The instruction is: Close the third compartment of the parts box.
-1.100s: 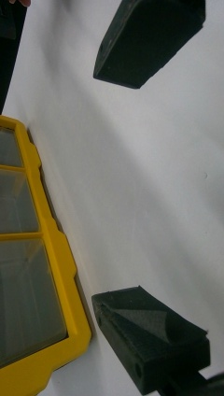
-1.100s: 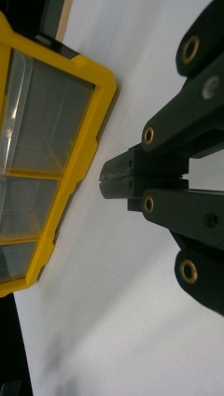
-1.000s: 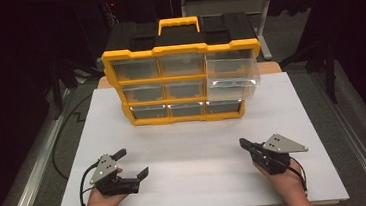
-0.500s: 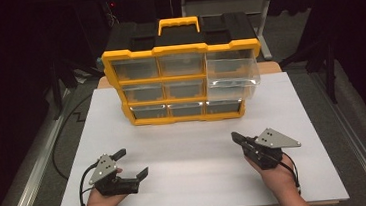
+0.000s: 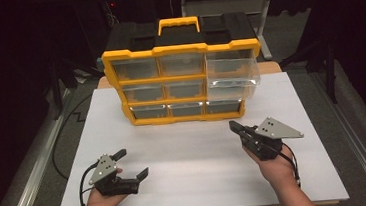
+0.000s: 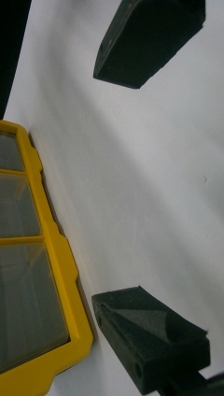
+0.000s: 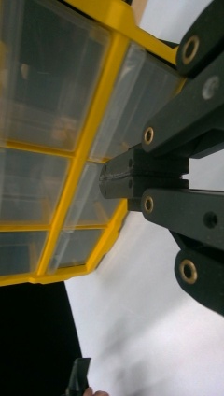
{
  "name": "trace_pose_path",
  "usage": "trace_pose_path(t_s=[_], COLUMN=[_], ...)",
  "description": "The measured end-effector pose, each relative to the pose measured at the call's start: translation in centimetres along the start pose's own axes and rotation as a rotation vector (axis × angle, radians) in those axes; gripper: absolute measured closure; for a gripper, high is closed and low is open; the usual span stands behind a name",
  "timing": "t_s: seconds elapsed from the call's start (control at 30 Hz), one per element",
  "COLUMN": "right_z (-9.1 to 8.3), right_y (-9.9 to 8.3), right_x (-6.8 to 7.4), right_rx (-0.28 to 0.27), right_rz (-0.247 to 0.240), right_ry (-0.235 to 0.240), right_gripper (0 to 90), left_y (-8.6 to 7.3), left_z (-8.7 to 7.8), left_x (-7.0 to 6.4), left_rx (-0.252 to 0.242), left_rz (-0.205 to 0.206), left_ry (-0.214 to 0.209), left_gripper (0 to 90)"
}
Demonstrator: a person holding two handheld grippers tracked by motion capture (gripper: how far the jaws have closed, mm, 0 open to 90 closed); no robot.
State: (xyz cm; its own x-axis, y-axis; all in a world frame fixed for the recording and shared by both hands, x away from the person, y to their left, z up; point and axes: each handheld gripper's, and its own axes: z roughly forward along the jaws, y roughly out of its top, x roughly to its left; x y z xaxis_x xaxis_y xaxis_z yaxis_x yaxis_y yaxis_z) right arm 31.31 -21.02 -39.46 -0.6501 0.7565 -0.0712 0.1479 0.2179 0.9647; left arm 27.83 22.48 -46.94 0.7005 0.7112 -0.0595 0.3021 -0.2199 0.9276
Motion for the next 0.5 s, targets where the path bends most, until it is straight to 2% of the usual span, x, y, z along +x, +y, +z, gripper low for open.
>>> trace_pose_path(t_s=[0.5], right_z=[0.3], right_y=[2.9], right_x=[0.3], right_rx=[-0.064], right_rz=[-0.023], right_ry=[-0.001], right_gripper=[90.0], left_y=[0.0], left_z=[0.0], left_x=[0.0], left_rx=[-0.002], left_rz=[0.003], left_ry=[0.000], left_gripper=[0.2])
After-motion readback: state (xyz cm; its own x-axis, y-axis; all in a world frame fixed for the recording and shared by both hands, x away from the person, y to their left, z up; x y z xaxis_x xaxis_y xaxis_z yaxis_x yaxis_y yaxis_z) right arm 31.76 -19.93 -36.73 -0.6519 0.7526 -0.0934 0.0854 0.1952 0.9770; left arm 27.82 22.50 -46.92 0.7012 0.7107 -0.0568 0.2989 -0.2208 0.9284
